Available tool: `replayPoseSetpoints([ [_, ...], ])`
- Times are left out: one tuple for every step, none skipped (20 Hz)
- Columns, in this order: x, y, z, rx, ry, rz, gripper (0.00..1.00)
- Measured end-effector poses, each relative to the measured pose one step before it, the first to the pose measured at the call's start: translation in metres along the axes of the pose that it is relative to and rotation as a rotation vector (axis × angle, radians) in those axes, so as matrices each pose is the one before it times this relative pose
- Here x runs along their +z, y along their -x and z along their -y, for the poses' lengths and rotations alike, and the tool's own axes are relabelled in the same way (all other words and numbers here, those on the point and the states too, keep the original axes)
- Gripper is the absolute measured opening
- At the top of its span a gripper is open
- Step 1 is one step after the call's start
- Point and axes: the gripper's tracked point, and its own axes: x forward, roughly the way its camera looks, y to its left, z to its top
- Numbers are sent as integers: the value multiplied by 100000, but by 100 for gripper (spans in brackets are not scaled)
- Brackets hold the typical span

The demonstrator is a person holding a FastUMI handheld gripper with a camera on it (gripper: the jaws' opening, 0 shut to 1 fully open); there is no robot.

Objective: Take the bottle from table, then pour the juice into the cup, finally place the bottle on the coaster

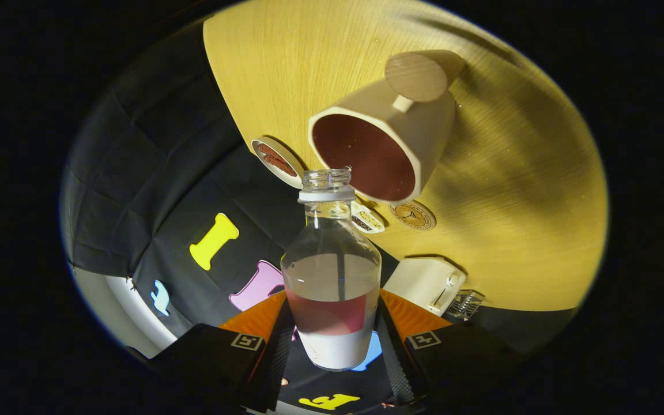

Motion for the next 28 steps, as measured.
replayPoseSetpoints([
  [204,-98,18,-718,2697,341,75],
  [75,-68,82,-691,3307,58,75],
  [-153,8,-38,-1298,4175,-205,75],
  [-112,-1,151,-1788,5139,-55,75],
  [-119,13,333,-1944,6008,247,75],
  [-84,-31,190,-1841,6503,417,75],
  [8,313,217,-1716,6776,816,75],
  [83,215,95,-865,4767,776,75],
  [157,313,97,-614,4365,1168,75],
  [50,181,61,85,3825,1459,75],
  [-46,165,118,79,3770,1950,75],
  [16,97,180,165,3716,2221,75],
  [111,189,56,273,3685,2610,75],
  [15,140,89,113,4287,2283,75],
  [4,171,196,-97,5096,2686,75],
  [-66,220,222,-417,5806,1883,75],
  [-161,261,152,-265,6369,2157,75],
  [37,265,187,161,6333,2599,75],
  [35,173,155,73,5849,2512,75],
  [50,165,191,128,5511,2301,75],
  [-21,202,115,221,4935,1907,75],
  [-179,108,234,199,4184,1723,75],
  [-97,253,144,390,2952,1548,75],
  [-329,-46,109,663,2310,1126,75],
  [-566,-152,23,690,2515,645,75],
  [-636,-188,7,701,3169,185,75],
  [-550,-122,-55,491,3228,-264,75],
  [-531,-33,91,511,3048,-74,75],
])
